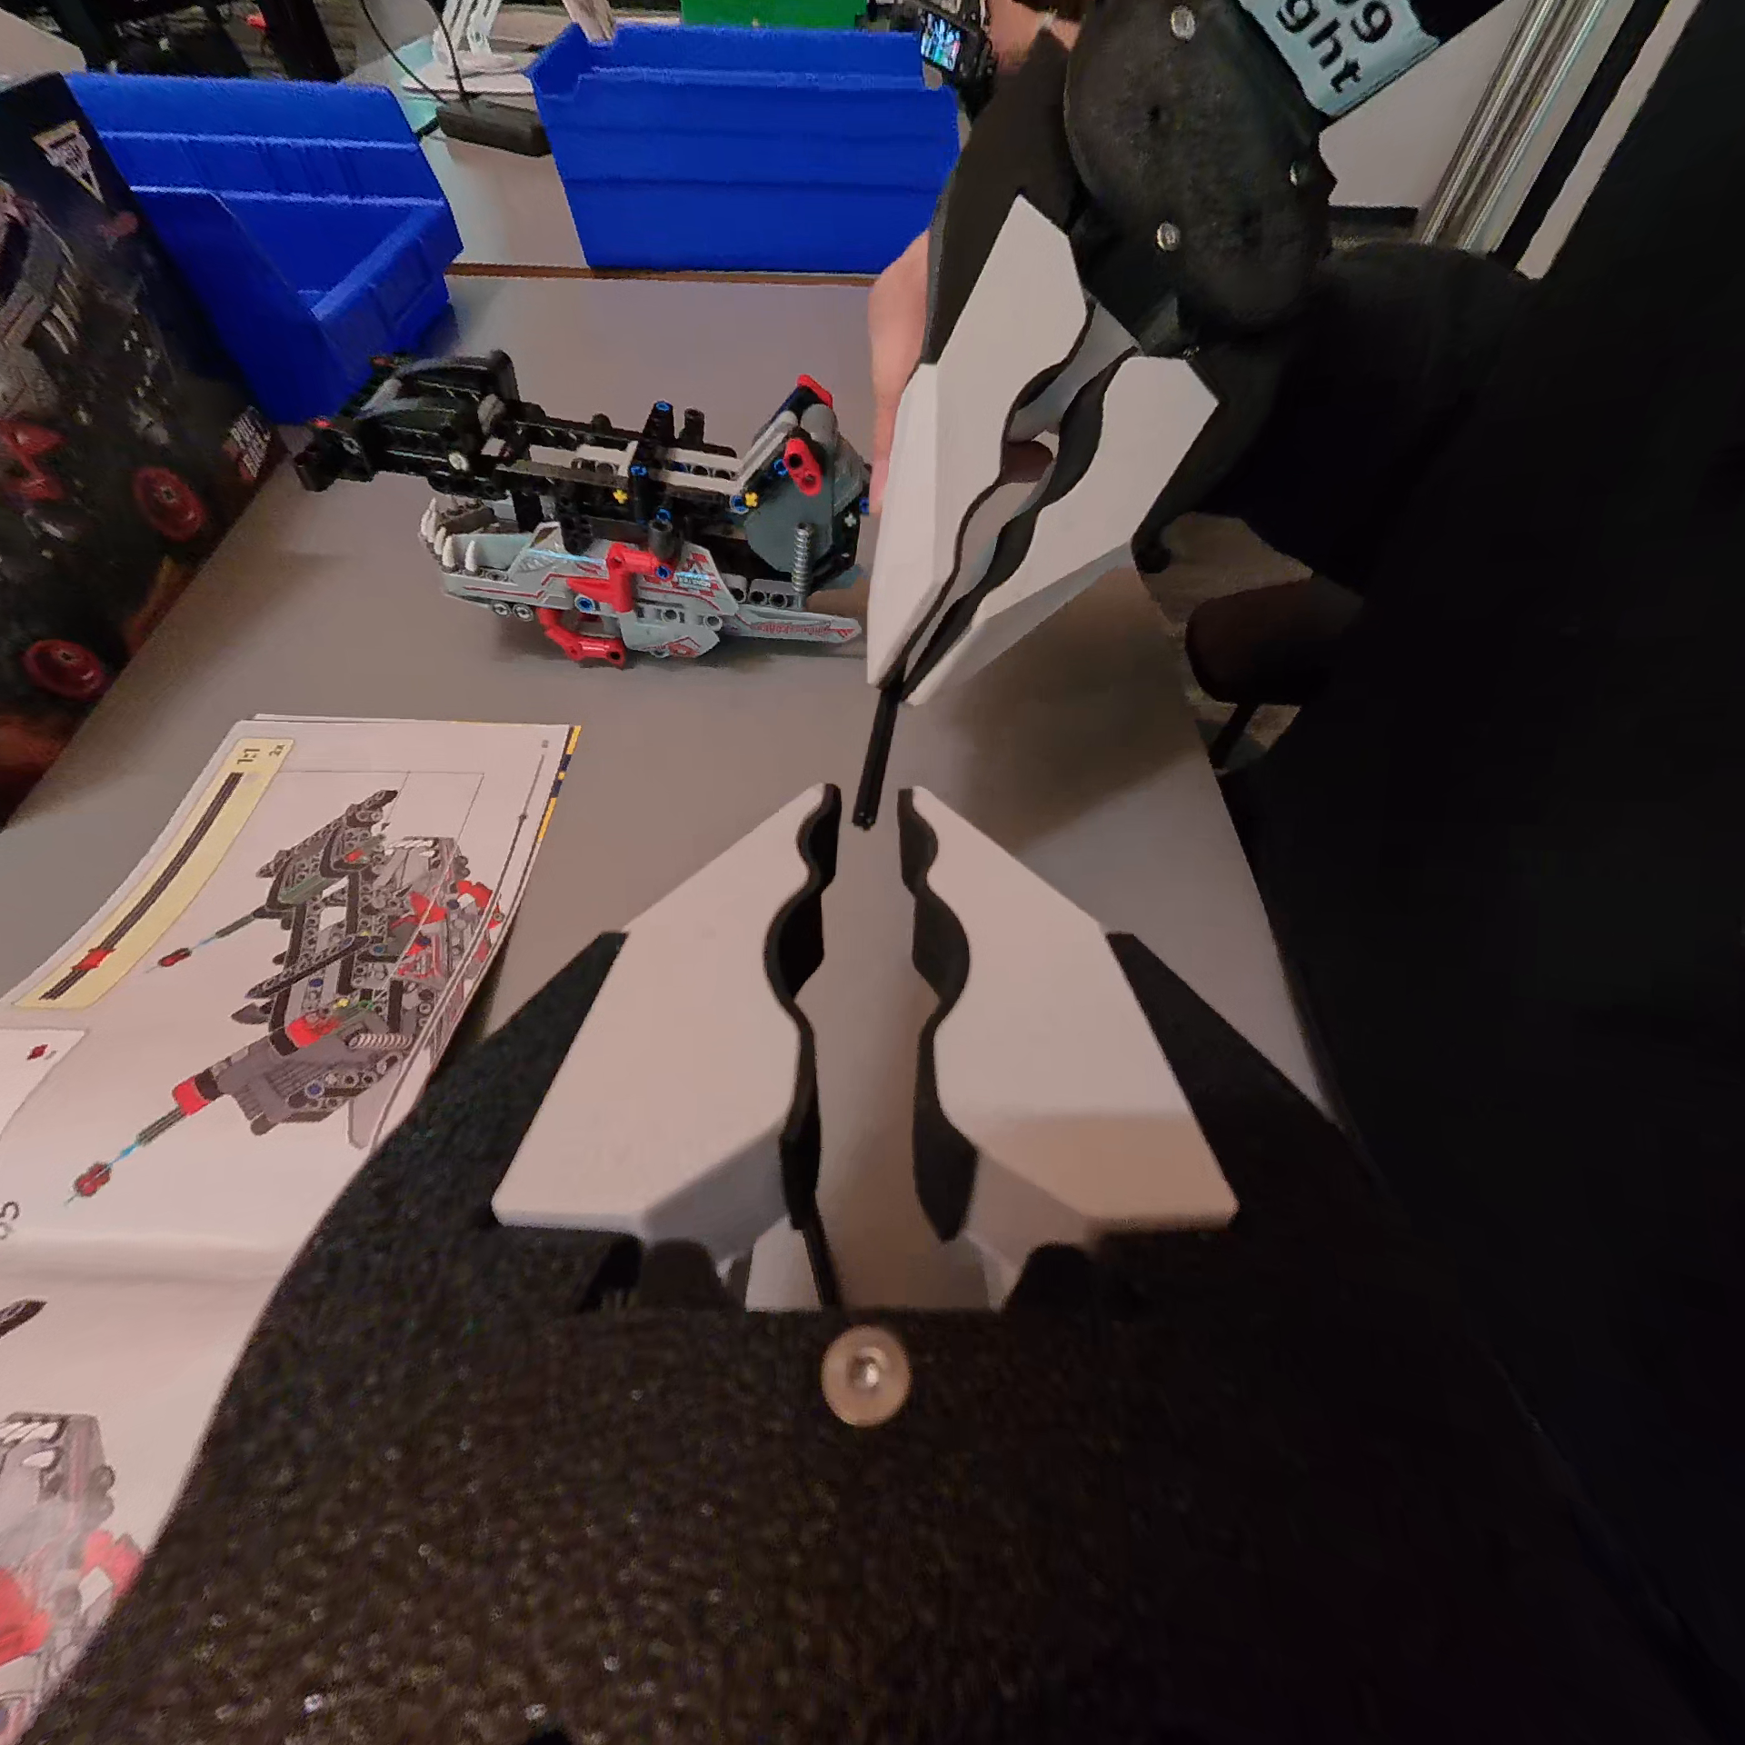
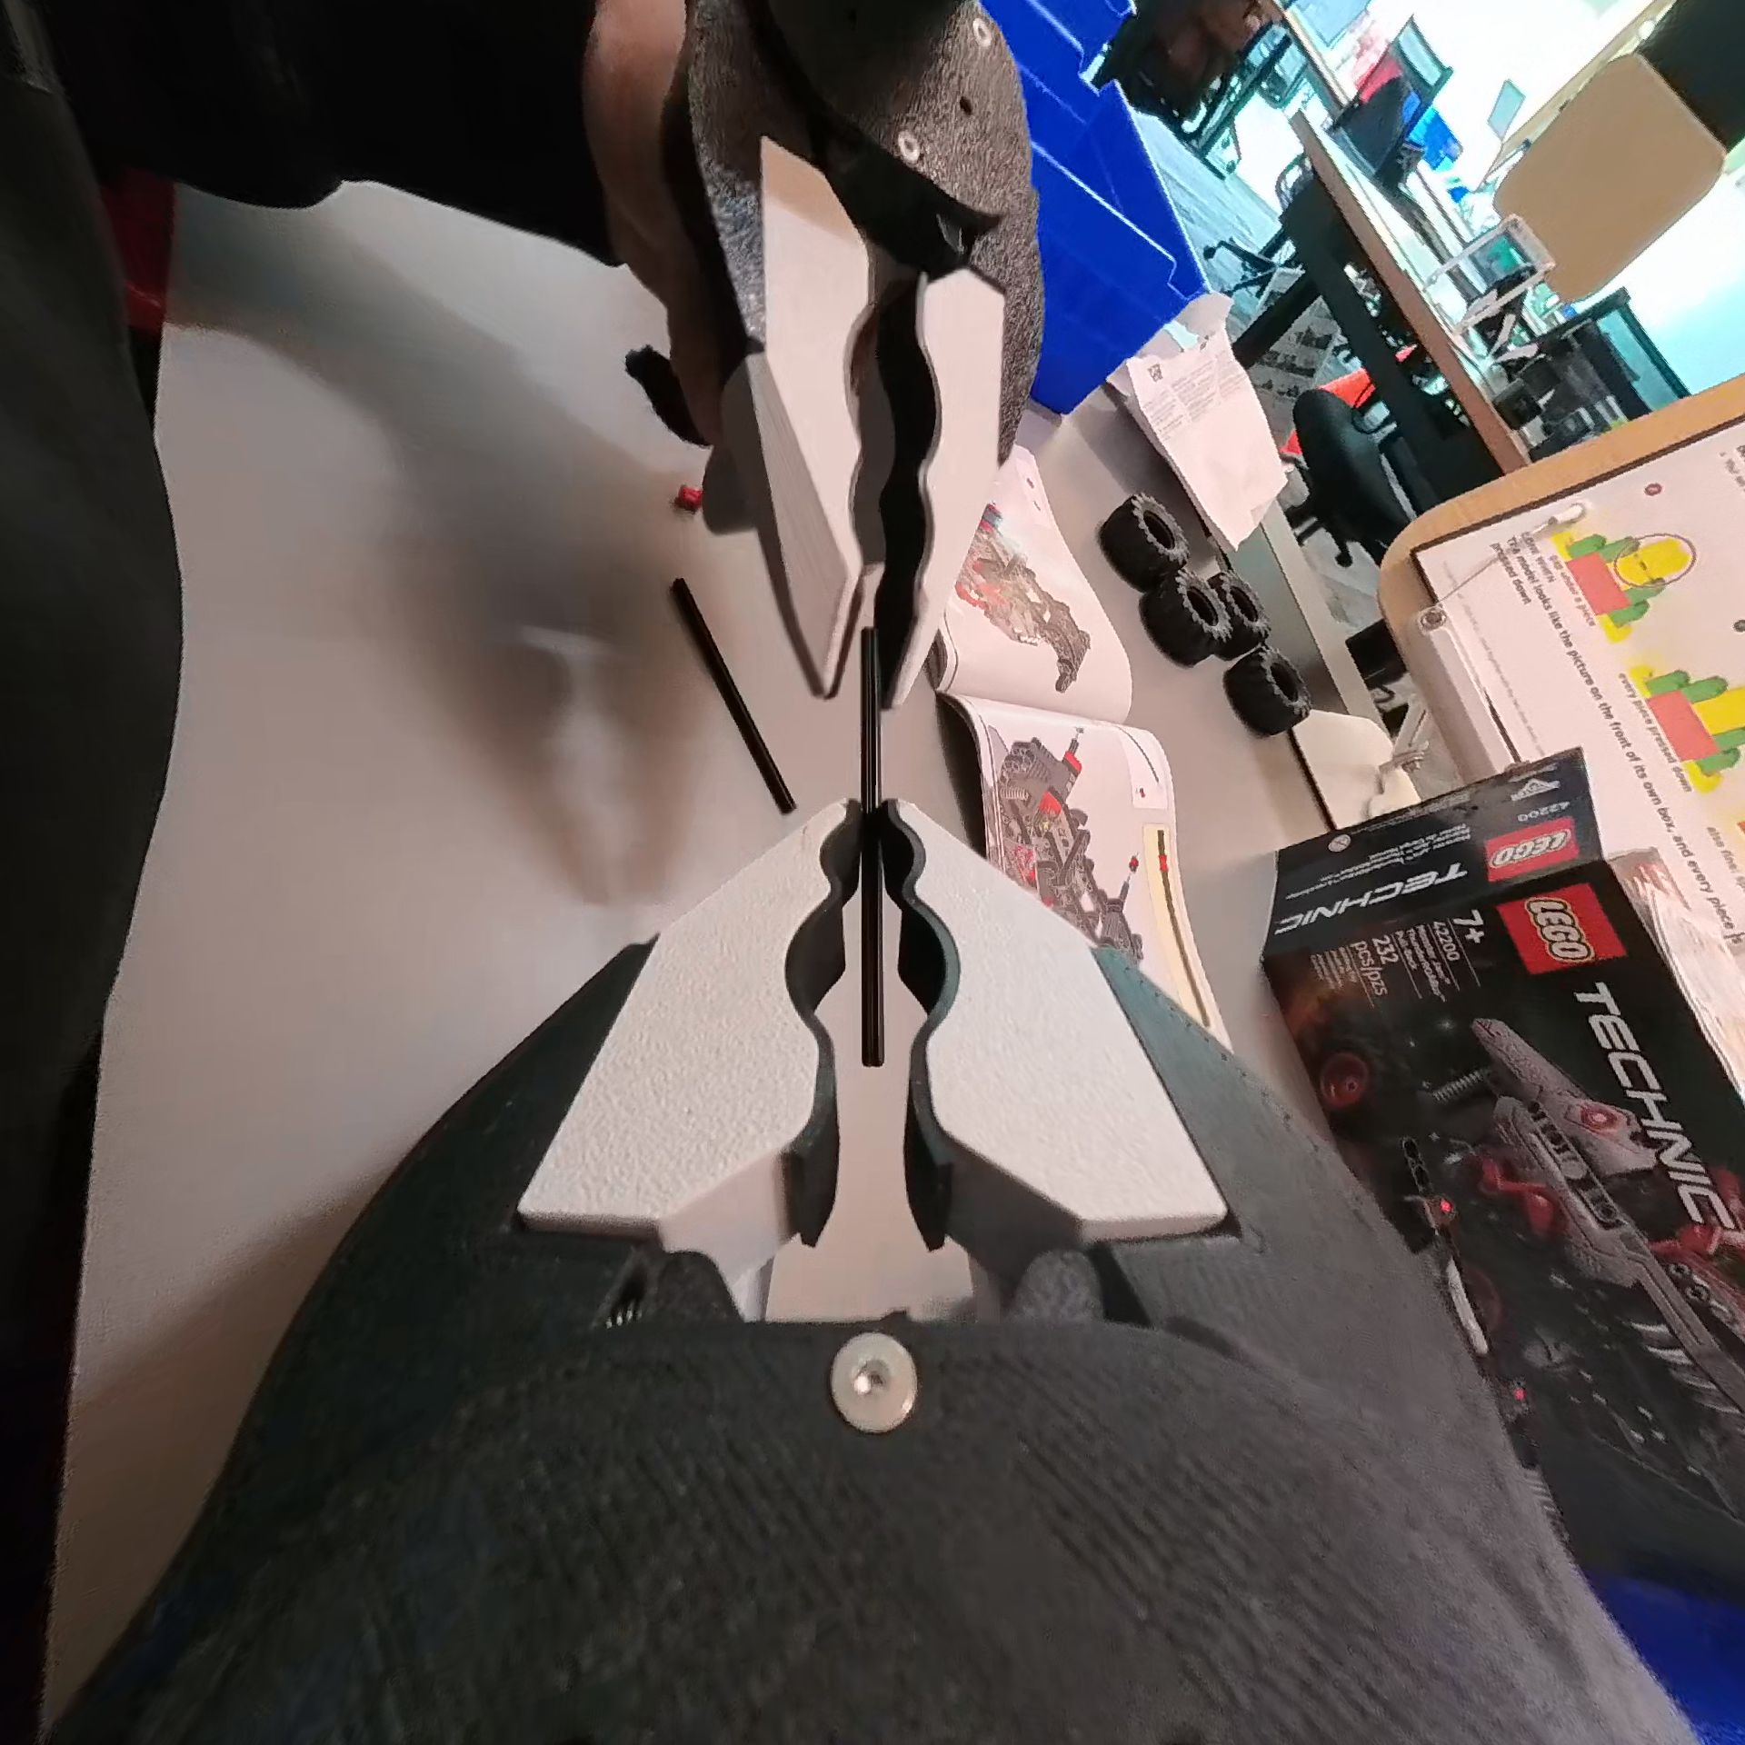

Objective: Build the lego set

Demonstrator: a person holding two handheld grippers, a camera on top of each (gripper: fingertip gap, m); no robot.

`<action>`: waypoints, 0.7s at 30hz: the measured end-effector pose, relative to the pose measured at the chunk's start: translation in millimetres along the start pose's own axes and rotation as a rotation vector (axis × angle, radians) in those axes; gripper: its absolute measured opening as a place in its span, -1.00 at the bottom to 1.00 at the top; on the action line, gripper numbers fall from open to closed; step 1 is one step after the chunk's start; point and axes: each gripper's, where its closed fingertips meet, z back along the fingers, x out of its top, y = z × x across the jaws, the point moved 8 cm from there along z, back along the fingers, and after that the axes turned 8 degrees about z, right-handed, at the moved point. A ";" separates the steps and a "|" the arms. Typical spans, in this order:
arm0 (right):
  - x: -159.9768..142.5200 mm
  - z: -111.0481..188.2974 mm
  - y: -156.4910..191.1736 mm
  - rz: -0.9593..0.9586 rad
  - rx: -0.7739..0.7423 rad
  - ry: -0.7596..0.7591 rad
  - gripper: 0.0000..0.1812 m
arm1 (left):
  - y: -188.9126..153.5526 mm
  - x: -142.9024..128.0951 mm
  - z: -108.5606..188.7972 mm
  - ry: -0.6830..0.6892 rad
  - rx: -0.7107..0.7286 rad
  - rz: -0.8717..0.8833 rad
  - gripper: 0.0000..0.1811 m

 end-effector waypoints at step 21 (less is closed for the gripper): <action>-42.6 81.2 -5.1 -0.131 -0.141 0.128 -0.73 | -5.1 22.0 -55.7 -0.040 -0.038 -0.092 -0.98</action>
